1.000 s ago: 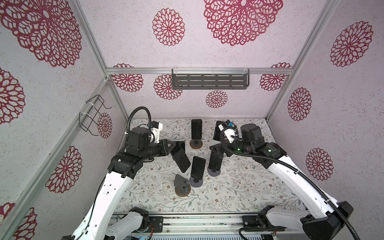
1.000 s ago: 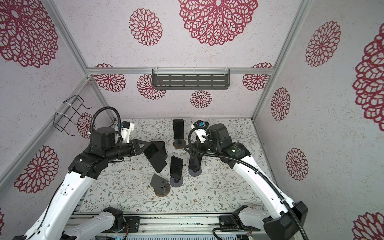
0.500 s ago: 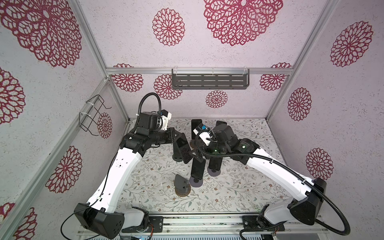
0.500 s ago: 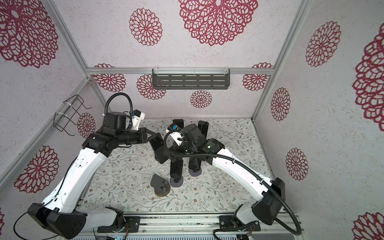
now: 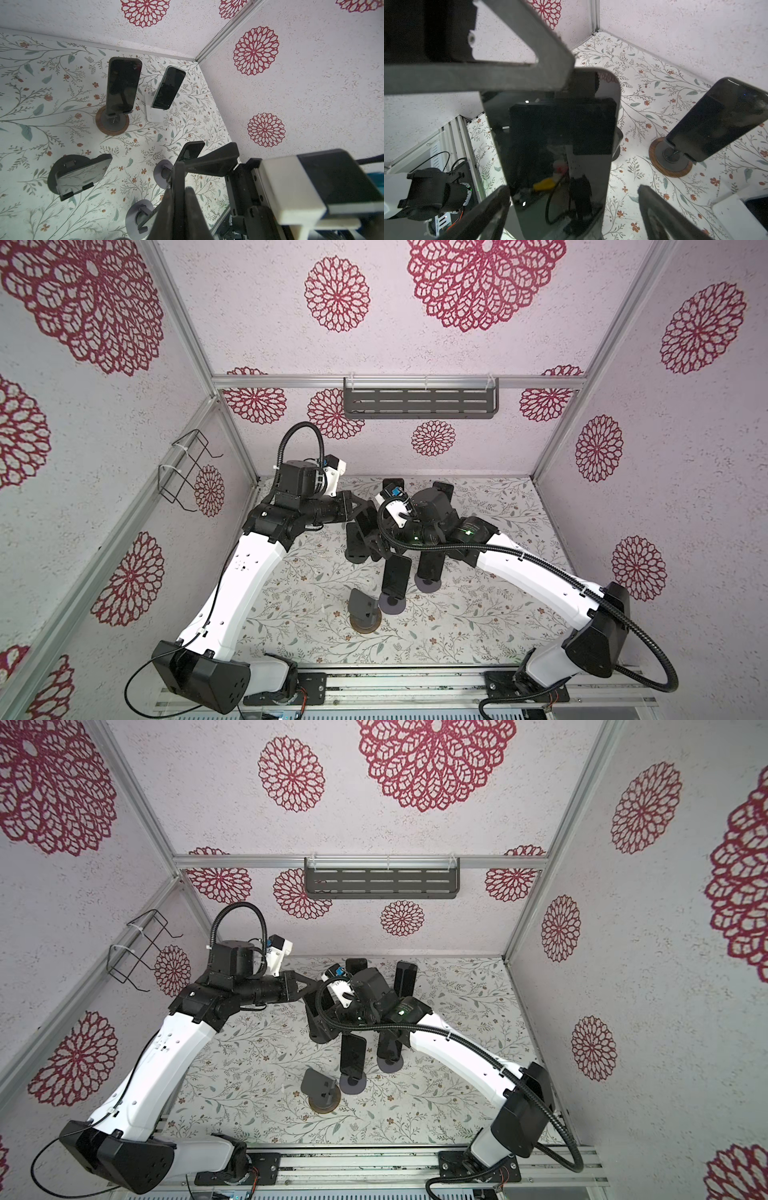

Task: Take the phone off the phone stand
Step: 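Bring the right gripper to the held phone and close on it, then carry the phone away with the right gripper while the left gripper opens and withdraws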

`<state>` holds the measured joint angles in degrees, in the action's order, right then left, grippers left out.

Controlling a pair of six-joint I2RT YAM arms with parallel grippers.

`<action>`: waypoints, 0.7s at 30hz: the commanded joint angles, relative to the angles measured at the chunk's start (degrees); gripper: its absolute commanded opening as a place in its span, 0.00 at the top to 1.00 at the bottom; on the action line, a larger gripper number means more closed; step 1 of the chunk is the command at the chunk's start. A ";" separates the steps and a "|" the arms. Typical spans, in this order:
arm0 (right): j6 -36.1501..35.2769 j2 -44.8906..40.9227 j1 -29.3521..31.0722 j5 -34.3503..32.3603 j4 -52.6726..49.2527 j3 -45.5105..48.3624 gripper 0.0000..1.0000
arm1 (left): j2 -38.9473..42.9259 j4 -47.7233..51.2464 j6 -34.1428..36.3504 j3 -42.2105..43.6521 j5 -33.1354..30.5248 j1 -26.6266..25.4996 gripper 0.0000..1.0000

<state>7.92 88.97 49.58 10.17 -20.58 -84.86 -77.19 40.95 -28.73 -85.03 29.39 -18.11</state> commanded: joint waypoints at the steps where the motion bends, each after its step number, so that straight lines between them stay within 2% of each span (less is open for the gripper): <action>1: 1.76 0.36 0.33 -1.75 2.99 -2.15 0.01 | -0.07 -4.45 -0.81 -1.71 2.11 -0.26 1.00; 7: 3.66 0.62 0.43 -0.29 5.35 -1.50 0.04 | -0.57 -5.29 -1.00 -1.67 2.22 -0.26 1.00; 12: 3.76 0.61 0.42 -1.90 5.29 -1.36 0.08 | -0.85 -5.71 -0.98 -1.71 2.34 -0.20 1.00; 21: 3.81 1.55 0.42 -3.20 4.89 -1.62 0.25 | -1.10 -6.06 -1.21 -1.63 2.26 -0.26 1.00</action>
<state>10.66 90.37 49.93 9.08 -16.64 -84.88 -78.59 38.17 -29.26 -85.03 30.33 -18.13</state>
